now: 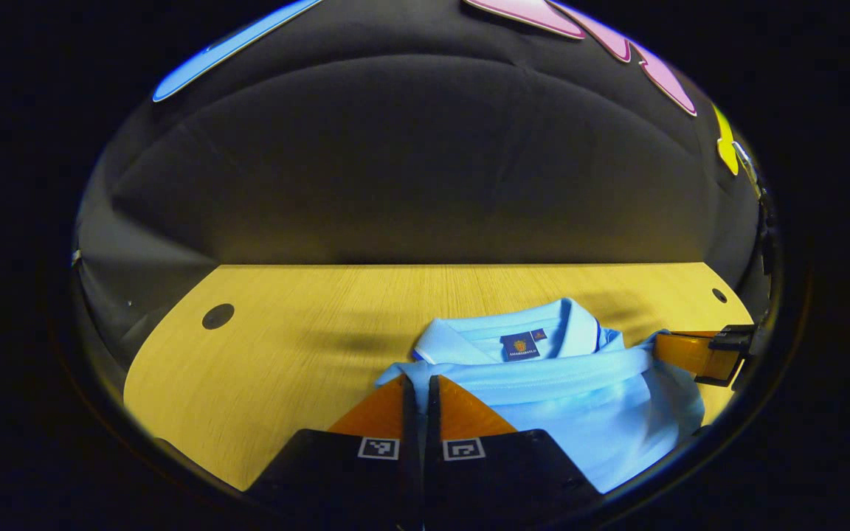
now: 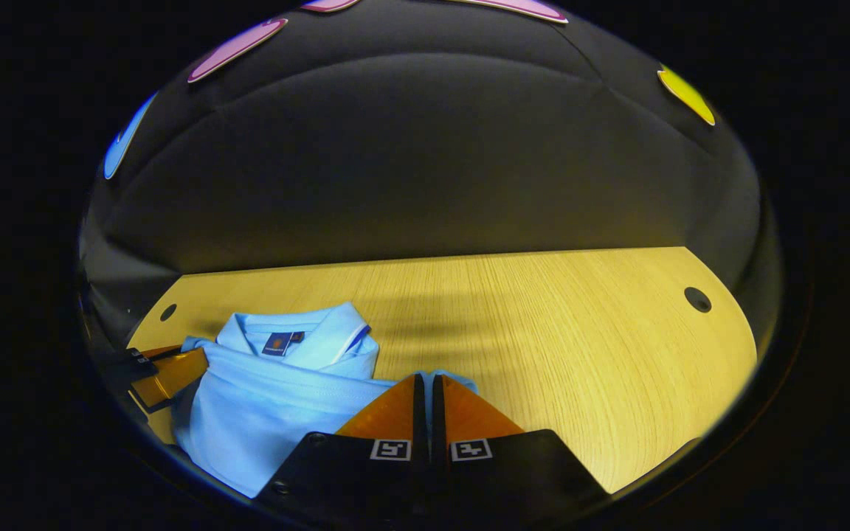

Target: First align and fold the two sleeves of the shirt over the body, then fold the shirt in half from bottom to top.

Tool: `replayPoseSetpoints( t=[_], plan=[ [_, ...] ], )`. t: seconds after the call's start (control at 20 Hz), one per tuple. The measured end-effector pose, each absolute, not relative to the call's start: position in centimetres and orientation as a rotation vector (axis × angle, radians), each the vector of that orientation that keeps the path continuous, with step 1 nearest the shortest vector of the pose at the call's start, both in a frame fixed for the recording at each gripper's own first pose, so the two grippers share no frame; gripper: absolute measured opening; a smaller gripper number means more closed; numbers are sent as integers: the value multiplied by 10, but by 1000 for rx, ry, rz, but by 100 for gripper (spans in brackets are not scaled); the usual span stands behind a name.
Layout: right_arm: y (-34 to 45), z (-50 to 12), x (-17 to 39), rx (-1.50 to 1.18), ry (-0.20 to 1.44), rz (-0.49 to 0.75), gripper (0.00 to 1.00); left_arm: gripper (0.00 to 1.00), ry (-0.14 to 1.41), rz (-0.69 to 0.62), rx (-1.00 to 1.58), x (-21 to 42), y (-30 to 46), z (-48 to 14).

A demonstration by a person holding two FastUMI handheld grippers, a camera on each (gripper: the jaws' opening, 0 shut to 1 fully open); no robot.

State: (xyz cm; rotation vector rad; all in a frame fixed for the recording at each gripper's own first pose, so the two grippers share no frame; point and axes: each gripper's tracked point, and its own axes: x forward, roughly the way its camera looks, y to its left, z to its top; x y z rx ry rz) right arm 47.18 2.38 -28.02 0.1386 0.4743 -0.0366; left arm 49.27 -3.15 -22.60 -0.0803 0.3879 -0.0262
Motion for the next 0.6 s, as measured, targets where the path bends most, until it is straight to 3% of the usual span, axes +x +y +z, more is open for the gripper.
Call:
replayPoseSetpoints(
  t=[0.2,0.3,0.5,0.6],
  plan=[
    [24,-283,475,128,469,-45,5,10,399,-25,-77,492,-32,-228],
    [24,-282,476,135,470,-47,11,12,410,-31,-74,492,-31,-231],
    [19,-277,471,139,471,-56,17,24,412,-25,-89,490,-28,-231],
    [17,-271,472,117,453,-55,47,46,416,-2,-78,486,-19,-230]
  ],
)
